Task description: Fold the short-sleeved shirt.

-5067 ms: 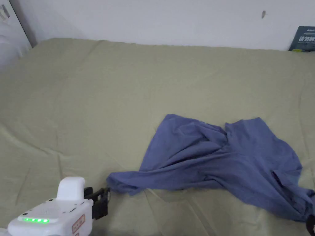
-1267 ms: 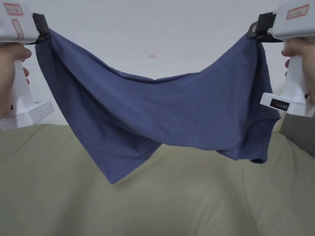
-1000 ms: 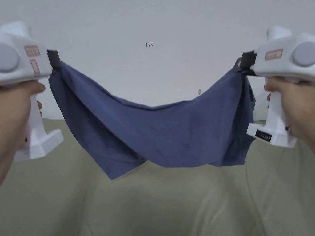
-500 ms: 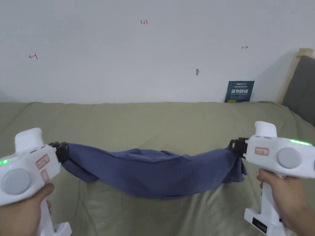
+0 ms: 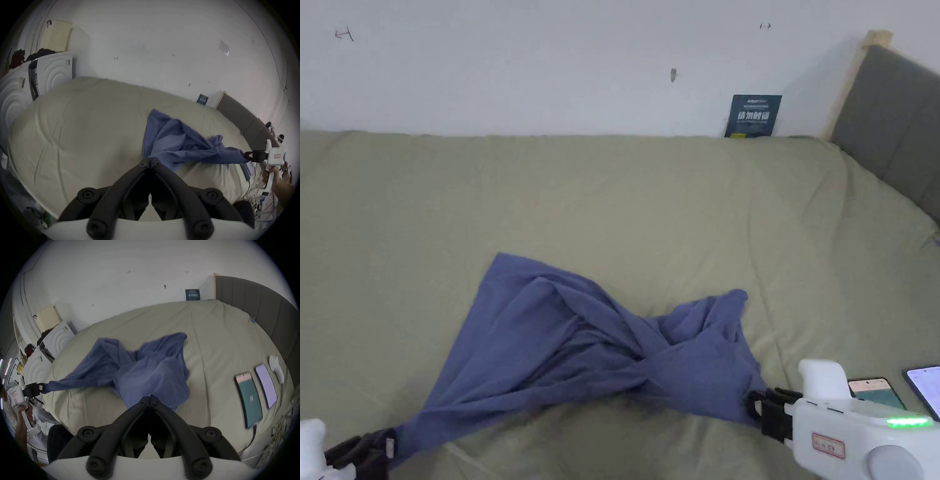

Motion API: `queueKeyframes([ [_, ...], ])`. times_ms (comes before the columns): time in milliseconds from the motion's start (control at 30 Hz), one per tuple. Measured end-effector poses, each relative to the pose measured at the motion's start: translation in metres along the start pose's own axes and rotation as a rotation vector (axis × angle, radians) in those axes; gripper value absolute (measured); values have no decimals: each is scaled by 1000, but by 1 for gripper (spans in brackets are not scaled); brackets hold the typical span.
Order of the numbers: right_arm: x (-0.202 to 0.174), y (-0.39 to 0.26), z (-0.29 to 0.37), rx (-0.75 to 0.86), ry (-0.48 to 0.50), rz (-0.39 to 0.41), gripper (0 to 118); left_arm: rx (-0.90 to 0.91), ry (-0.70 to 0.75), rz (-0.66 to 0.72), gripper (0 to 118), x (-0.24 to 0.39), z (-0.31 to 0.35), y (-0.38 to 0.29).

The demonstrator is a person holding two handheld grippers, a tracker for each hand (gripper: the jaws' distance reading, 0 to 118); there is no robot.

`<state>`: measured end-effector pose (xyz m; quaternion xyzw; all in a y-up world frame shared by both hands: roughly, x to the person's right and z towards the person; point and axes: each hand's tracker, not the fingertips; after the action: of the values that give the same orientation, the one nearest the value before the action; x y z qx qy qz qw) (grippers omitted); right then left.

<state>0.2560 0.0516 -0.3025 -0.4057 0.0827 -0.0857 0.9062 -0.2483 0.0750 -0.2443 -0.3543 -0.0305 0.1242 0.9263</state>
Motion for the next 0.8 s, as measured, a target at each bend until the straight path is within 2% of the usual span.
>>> queueKeyframes([
  [100, -2, -16, -1, -19, -30, 18, 1, -24, 11, -16, 0, -2, -4, -14],
  [133, -3, -16, 2, -19, -30, 23, 2, -21, 17, -25, 5, -2, -5, -15],
  [167, -1, -17, 3, -13, -25, 22, 10, -11, 30, -44, 27, -1, -3, -16],
  [200, -2, -18, 6, 8, -36, 23, 53, 4, 59, -73, 84, -3, -5, -17],
  [233, -3, -20, 13, 35, -64, 23, 95, -3, 77, -93, 117, -2, -1, -17],
  [267, -4, -23, 16, 49, -66, 26, 118, 18, 68, -101, 118, -1, 6, -19],
  [300, -7, -29, 32, 97, -45, 29, 117, 80, 70, -112, 118, 4, 18, -23],
  [333, -13, -34, 43, 149, -23, 44, 117, 62, 64, -136, 118, -4, 19, -24],
  [500, -38, -65, 80, 145, -39, 76, 117, 35, 84, -175, 118, 2, 41, -45],
  [567, -36, -78, 81, 151, -45, 79, 117, 17, 83, -167, 118, 3, 42, -52],
  [600, -38, -82, 83, 148, -43, 78, 116, 4, 81, -163, 118, -11, 36, -65],
  [633, -39, -85, 86, 147, -38, 73, 106, -4, 93, -161, 117, -12, 35, -69],
  [667, -32, -92, 84, 149, -15, 63, 71, -13, 101, -158, 103, -14, 34, -71],
  [700, -33, -94, 87, 161, 0, 54, 0, -29, 83, -148, 30, -17, 34, -72],
  [733, -37, -95, 89, 164, -10, 59, 0, -35, 62, -149, 0, 2, 51, -57],
  [767, -42, -93, 85, 146, -99, 90, 0, -34, 90, -151, 0, 6, 51, -56],
  [800, -33, -94, 92, 162, -138, 84, 0, 14, 229, -181, 0, 10, 49, -67],
])
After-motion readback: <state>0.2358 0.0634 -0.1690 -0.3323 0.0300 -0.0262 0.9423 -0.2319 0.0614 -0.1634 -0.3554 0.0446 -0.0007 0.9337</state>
